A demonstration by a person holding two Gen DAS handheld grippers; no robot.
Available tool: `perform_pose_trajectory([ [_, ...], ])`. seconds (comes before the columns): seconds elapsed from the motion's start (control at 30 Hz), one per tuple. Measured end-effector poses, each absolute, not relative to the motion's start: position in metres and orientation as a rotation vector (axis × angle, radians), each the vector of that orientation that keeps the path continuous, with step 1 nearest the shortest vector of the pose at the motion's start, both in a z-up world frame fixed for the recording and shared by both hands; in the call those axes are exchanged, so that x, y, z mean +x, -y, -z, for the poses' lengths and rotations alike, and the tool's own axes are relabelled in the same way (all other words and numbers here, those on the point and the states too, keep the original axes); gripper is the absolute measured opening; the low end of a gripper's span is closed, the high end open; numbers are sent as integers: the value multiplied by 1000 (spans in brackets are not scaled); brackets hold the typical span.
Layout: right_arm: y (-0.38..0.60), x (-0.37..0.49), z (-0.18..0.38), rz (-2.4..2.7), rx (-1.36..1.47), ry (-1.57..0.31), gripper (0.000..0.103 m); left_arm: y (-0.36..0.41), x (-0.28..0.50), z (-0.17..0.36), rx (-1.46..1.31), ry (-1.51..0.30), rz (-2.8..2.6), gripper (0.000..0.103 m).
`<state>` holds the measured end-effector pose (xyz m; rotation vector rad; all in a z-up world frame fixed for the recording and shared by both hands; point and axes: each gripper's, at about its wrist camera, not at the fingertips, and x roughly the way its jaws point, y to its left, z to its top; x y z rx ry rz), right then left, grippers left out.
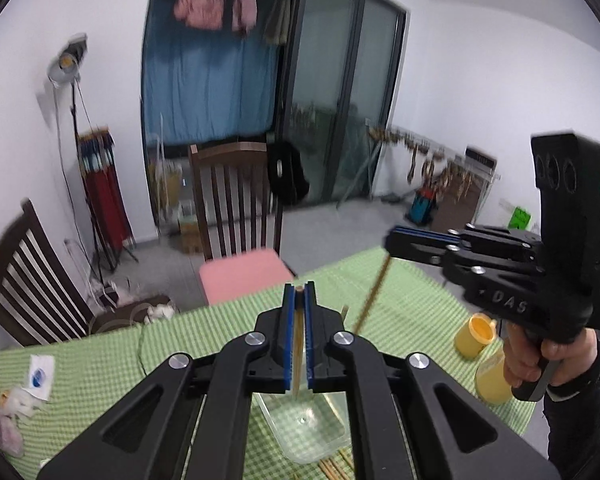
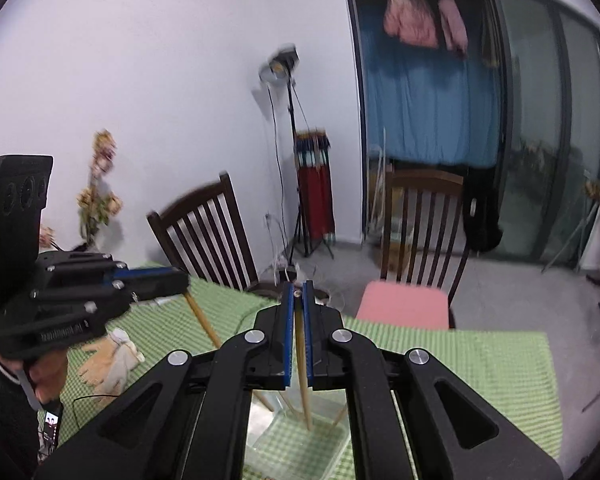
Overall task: Organize utensils
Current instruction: 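Lift both sticks and carry them over the clear container, then open both tools to drop the sticks into the container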
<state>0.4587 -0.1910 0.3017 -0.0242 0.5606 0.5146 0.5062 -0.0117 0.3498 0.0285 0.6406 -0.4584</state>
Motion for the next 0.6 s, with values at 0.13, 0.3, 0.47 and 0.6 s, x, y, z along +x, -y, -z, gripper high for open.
perform_pose_trajectory([
  [0.13,180,494,-251,-503,-12,-671,5,26,541,-300,48,-732,449,2],
  [0.3,172,518,-209,-496,-15,-772,5,32,568,-248,55,-819,434,2],
  [0.47,173,521,-203,-482,-23,-783,5,28,574,-225,64,-844,418,3],
  [0.6,182,508,-222,-476,-11,-718,11,20,560,-236,46,-801,430,4],
])
